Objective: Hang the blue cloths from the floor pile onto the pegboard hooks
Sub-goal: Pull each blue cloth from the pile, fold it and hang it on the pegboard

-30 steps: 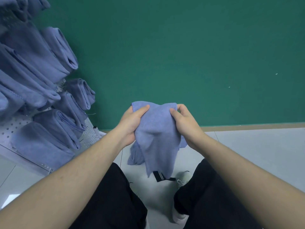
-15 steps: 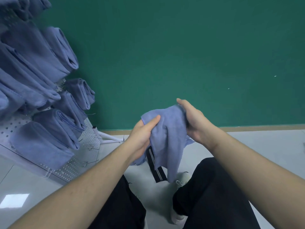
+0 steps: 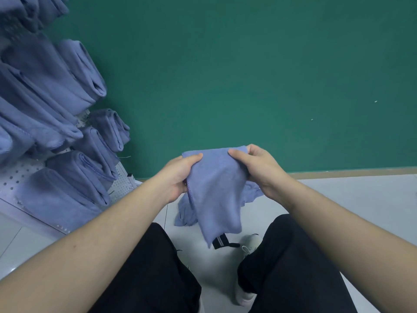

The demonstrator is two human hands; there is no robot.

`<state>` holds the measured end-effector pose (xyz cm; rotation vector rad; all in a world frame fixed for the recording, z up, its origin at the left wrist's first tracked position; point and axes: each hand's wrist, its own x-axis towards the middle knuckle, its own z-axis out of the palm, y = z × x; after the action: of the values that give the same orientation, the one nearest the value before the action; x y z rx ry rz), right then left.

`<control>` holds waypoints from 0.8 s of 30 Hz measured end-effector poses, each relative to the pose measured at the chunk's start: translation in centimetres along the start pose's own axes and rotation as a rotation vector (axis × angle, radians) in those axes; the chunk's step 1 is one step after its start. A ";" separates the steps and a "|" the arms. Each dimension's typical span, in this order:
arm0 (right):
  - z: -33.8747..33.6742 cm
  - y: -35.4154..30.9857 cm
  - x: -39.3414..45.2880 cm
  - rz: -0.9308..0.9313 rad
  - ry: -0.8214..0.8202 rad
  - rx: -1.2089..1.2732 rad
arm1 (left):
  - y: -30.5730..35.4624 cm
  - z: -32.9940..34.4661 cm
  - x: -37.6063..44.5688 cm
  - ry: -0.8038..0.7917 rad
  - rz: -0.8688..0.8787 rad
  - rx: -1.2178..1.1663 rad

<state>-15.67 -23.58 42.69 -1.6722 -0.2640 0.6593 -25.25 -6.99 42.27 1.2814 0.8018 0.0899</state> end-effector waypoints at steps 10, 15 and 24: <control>-1.7 -0.1 1.8 -0.132 0.214 -0.201 | 0.1 0.0 0.1 -0.089 -0.006 -0.020; -2.5 -0.8 2.2 -0.134 0.164 -0.416 | 1.1 1.1 -0.3 -0.133 0.095 0.009; -4.4 -3.0 1.7 0.112 -0.003 -0.023 | 2.5 1.0 -0.4 -0.260 0.132 0.079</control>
<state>-11.31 -25.66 45.40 -1.7179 -0.1817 0.7443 -24.00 -7.20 44.70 1.3871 0.5019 -0.0039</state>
